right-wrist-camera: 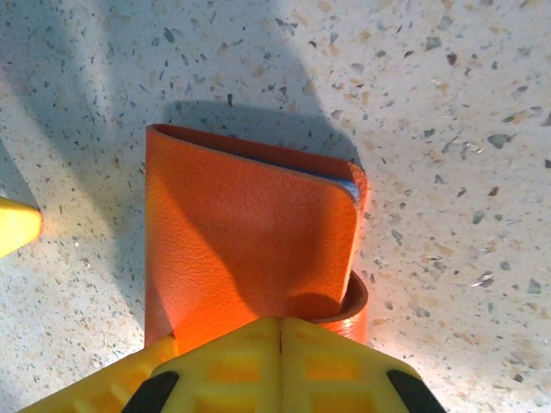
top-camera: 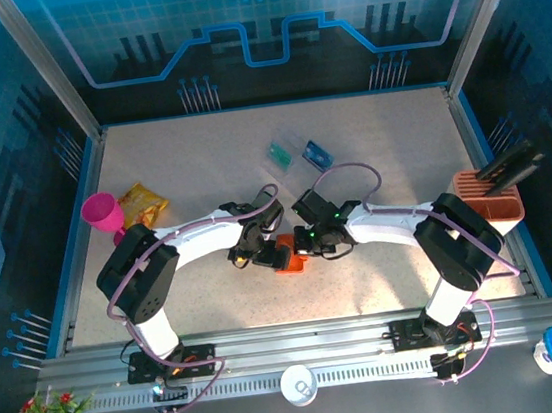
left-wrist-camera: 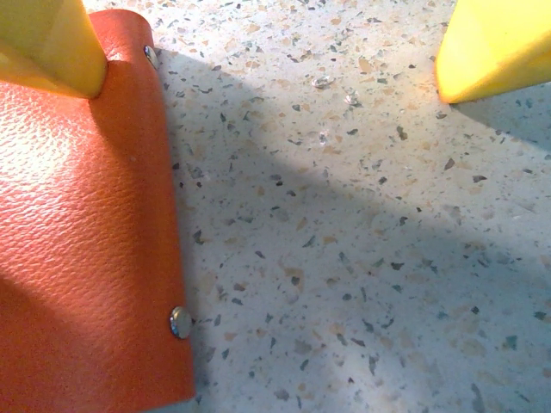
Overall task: Put the credit cards into the card holder
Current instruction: Close the button on the card holder.
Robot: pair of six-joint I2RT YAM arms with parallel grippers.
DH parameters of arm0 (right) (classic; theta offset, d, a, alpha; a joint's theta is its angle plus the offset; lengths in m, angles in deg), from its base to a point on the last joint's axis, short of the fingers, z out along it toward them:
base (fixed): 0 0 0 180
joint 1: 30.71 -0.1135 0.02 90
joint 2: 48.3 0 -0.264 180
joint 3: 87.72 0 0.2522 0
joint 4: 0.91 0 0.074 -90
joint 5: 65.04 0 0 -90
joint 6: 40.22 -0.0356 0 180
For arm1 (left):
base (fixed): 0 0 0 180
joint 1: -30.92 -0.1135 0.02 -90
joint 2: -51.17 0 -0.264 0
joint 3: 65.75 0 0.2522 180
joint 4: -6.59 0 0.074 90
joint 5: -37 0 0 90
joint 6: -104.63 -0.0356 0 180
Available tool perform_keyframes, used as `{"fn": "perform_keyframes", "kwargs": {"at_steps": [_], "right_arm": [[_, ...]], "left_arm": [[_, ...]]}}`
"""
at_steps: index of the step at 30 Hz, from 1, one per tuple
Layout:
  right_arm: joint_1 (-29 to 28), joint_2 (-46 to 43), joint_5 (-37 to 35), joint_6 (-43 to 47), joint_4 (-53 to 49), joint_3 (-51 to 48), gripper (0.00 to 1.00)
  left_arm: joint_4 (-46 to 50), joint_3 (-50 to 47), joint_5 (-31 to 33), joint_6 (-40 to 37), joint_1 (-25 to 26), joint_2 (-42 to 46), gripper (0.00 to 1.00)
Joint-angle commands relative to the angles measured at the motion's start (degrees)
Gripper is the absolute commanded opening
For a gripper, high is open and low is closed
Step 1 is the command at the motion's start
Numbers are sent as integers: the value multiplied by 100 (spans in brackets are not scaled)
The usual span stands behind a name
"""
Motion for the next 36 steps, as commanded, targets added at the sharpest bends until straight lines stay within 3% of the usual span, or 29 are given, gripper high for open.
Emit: {"fn": "perform_keyframes", "kwargs": {"at_steps": [1,9,19,36], "right_arm": [[-162,192,74,27,-176,-98,0],[-221,169,13,-59,-161,-103,0],[115,-295,-129,90,-426,174,0],[82,148,21,176,-372,429,0]], "left_arm": [[83,-308,28,-70,28,-569,99],[83,-325,29,-68,28,-561,99],[46,-394,20,-54,32,-572,99],[46,-407,22,-45,29,-544,99]]}}
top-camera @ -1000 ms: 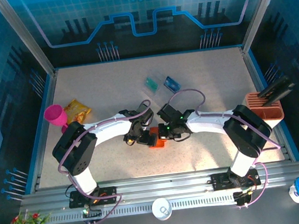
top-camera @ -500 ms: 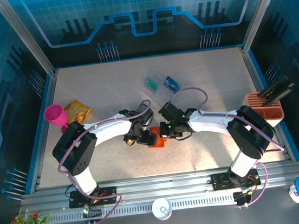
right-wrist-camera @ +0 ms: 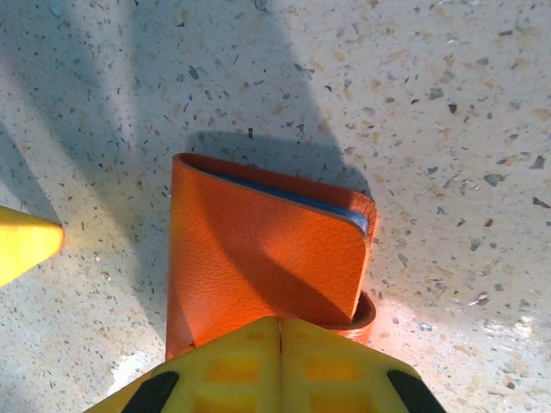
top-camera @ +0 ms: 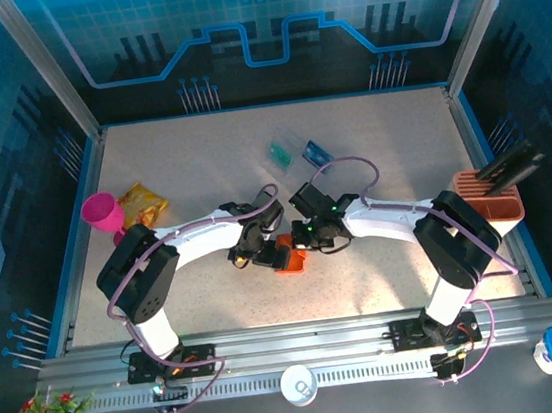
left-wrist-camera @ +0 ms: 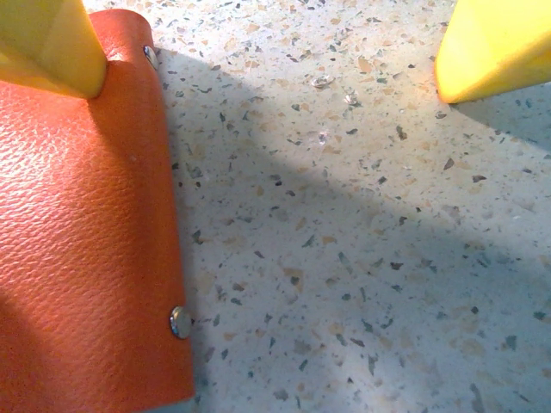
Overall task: Put the credit cards into the card holder
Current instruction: Close the button on the card holder.
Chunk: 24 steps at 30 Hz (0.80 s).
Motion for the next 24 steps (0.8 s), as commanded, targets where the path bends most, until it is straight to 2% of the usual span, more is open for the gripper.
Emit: {"fn": "perform_keyframes", "kwargs": {"at_steps": [1,19,24], "right_arm": [[-27,67,38,51,8,-26,0],[-280,263,-6,-116,186,-502,0],[-377,128,-105,-262,289,-955,0]], "left_arm": [[48,-408,11,-41,28,-542,99],[60,-378,21,-53,28,-570,99],[66,-366,19,-52,35,-578,99]]}}
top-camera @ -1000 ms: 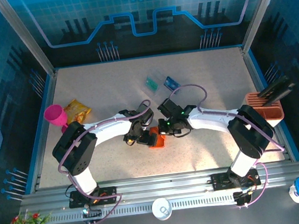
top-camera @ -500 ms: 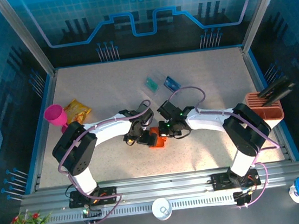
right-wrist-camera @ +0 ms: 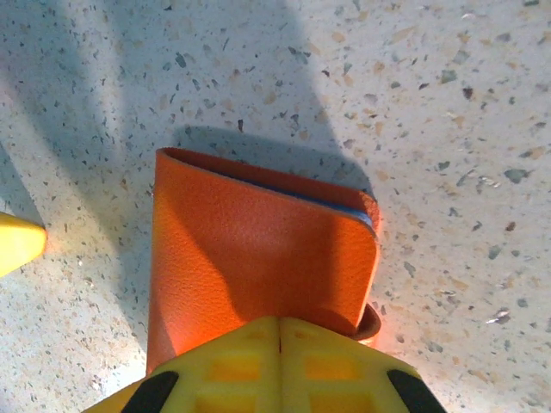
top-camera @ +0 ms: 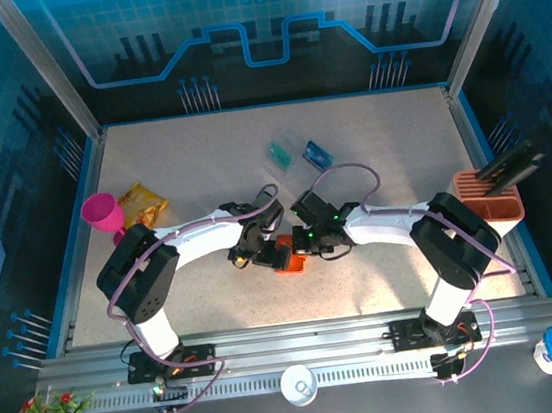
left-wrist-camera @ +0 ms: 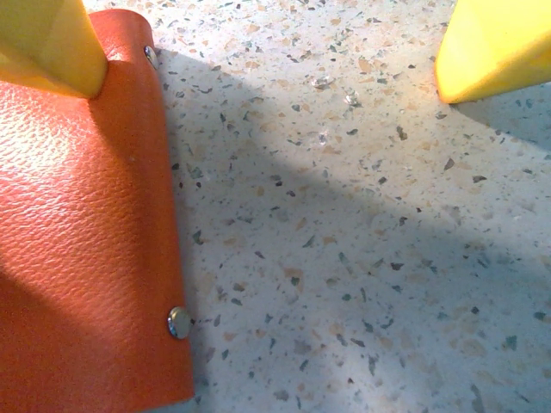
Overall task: Put the credit cards into the card holder
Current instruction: Close the button on the card holder.
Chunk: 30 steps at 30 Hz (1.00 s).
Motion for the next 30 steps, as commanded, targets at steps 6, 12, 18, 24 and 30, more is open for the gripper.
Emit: {"fn": "perform_keyframes", "kwargs": {"at_steps": [6,12,18,24,30], "right_arm": [[-530,-32,-311,-412,-98,-945,0],[-1011,-21,-754,-609,327,-1353,0],[-1460,160,-1043,-958,820,-1771,0],[-1940,389,-1296,-1496,1260,-2190,0],[-2216,709,-1367,-1909,1409,-2383,0]], "left_arm": [[85,-344,-4,-57,31,-637,99],[93,-369,-76,-5,27,-655,99],[71,-408,-173,109,28,-668,99],[30,-429,-285,211,24,-743,99],[16,-440,-285,190,26,-787,99]]}}
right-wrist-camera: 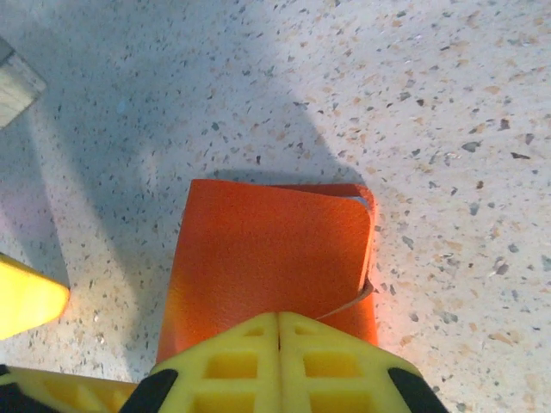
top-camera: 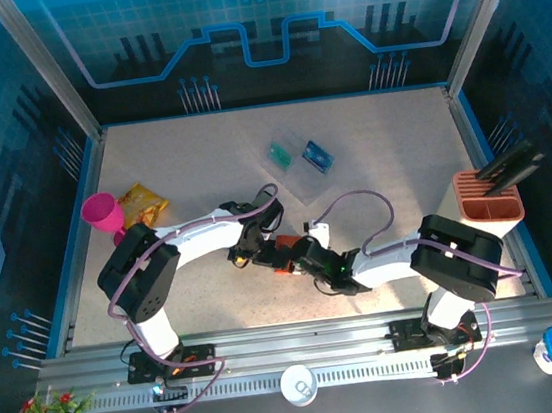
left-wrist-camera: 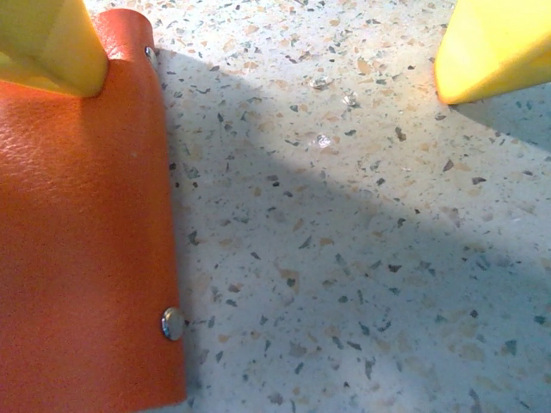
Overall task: Put the credit cards into the card holder
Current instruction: Close the button on the card holder.
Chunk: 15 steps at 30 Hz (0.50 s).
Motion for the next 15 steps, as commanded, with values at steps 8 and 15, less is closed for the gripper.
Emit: {"fn": "perform_keyframes", "kwargs": {"at_steps": [8,15], "right_arm": [[-125,420,2094,-155,-1716,-492,14],[1104,-665,2603,1281,-2727,770,57]], "left_arm": [[-47,-270,-245,136,48,-712,99],[9,57,-222,39,30,-575,99]]}}
